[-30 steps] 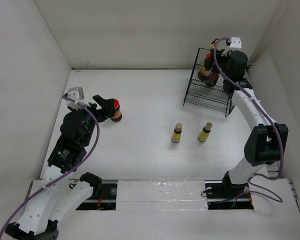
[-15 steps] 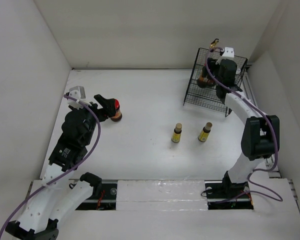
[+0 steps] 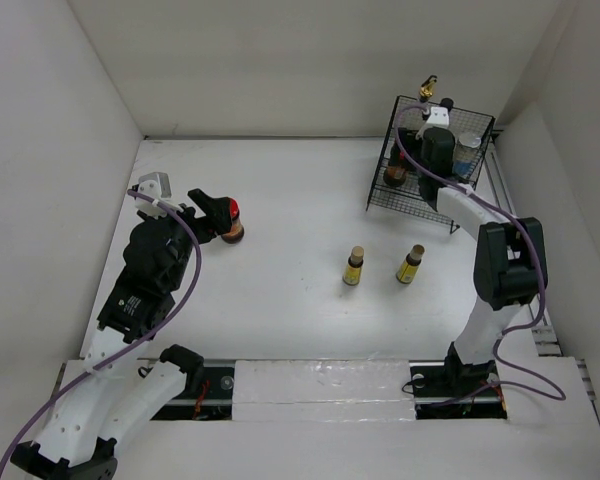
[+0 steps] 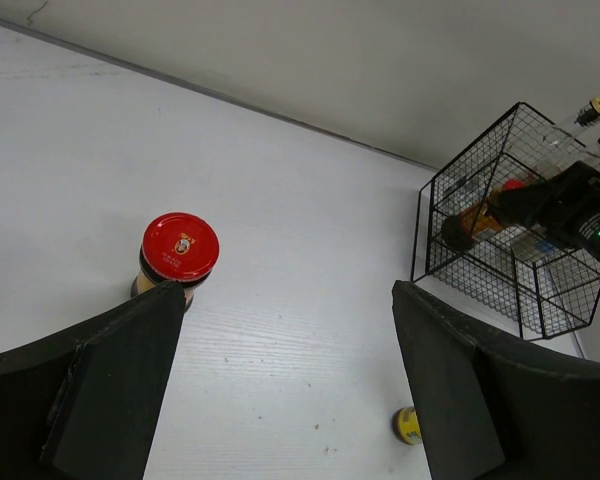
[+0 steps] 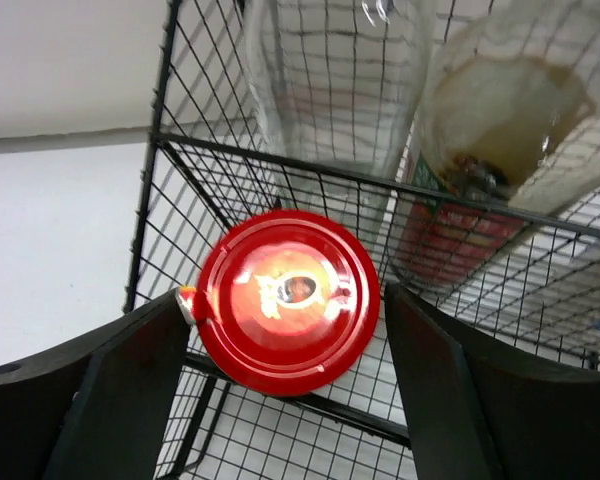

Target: Organize the condiment bottles

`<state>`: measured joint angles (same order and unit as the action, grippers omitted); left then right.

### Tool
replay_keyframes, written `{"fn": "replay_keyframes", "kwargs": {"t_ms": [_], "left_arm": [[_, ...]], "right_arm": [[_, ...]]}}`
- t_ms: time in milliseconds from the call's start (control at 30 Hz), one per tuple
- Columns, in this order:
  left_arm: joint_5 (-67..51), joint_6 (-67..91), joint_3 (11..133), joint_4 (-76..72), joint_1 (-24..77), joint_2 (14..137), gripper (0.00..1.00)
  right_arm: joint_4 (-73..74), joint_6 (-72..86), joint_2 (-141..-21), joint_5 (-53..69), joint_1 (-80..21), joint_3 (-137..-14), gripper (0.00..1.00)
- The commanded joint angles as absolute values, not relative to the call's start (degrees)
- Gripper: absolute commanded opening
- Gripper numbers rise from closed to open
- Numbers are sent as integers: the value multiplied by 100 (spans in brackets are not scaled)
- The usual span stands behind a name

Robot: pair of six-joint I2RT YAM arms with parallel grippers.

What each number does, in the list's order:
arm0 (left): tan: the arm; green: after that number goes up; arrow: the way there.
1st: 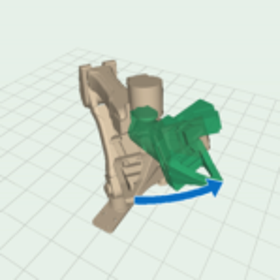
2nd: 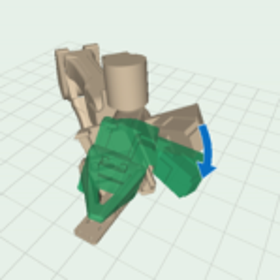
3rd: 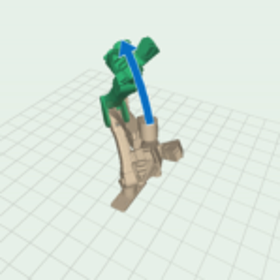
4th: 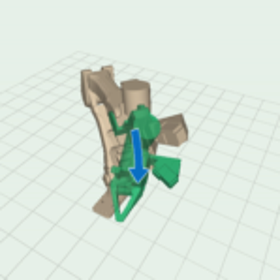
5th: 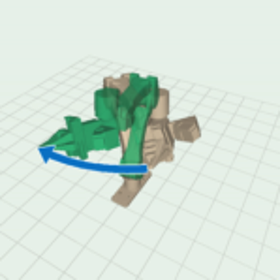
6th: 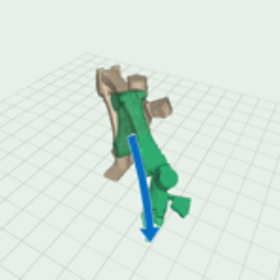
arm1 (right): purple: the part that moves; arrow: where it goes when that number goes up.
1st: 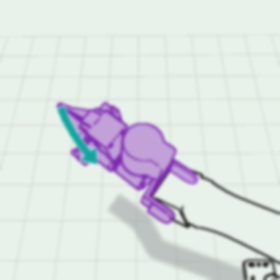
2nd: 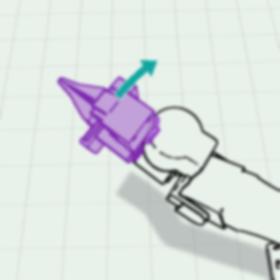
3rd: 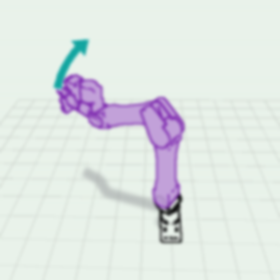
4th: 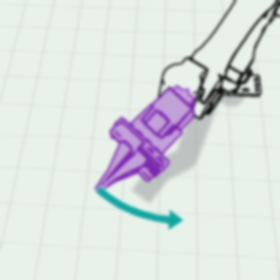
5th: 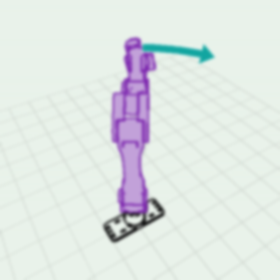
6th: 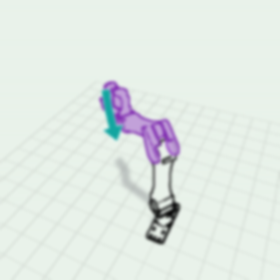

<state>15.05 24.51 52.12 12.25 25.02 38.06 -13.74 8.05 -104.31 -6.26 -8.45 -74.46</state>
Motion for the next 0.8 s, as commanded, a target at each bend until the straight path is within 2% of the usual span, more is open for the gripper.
{"fn": "replay_keyframes", "kwargs": {"t_ms": [0, 67, 267, 333, 400, 433, 500, 533, 600, 633, 667, 767], "left_arm": [[1468, 2391, 5317, 993, 2470, 3779, 81], [1468, 2391, 5317, 993, 2470, 3779, 81], [1537, 2391, 5317, 993, 2470, 3727, 81], [1599, 2443, 5317, 993, 2470, 3727, 81], [1661, 2496, 5317, 993, 2470, 3674, 81], [1661, 2496, 5317, 993, 2470, 3674, 81], [1801, 2549, 5317, 1046, 2470, 3674, 81], [1880, 2549, 5317, 1098, 2470, 3674, 81], [1968, 2610, 5317, 1099, 2470, 3621, 82], [2038, 2663, 5317, 1099, 2470, 3560, 82], [2039, 2663, 5317, 1099, 2470, 3490, 82], [2153, 2663, 5317, 1099, 2470, 3428, 82]], "right_arm": [[-1723, 861, -10240, -782, -905, -7918, 83], [-1644, 861, -10117, -782, -905, -7919, 89], [-1485, 782, -9300, -538, -1080, -7823, 88], [-1485, 599, -9133, -143, -1335, -7752, 62], [-1485, 598, -9132, 656, -1755, -7752, 19], [-1485, 528, -9210, 929, -1941, -7752, 14], [-1424, 361, -9403, 1561, -2588, -7822, 12], [-1424, 282, -9517, 1660, -2836, -7822, 18], [-1275, 36, -9904, 1661, -3320, -8059, 39], [-1222, -52, -10053, 1661, -3740, -8147, 68], [-1143, -192, -10351, 1661, -3936, -8339, 78], [-1143, -255, -10783, 1687, -4472, -8673, 97]]}}
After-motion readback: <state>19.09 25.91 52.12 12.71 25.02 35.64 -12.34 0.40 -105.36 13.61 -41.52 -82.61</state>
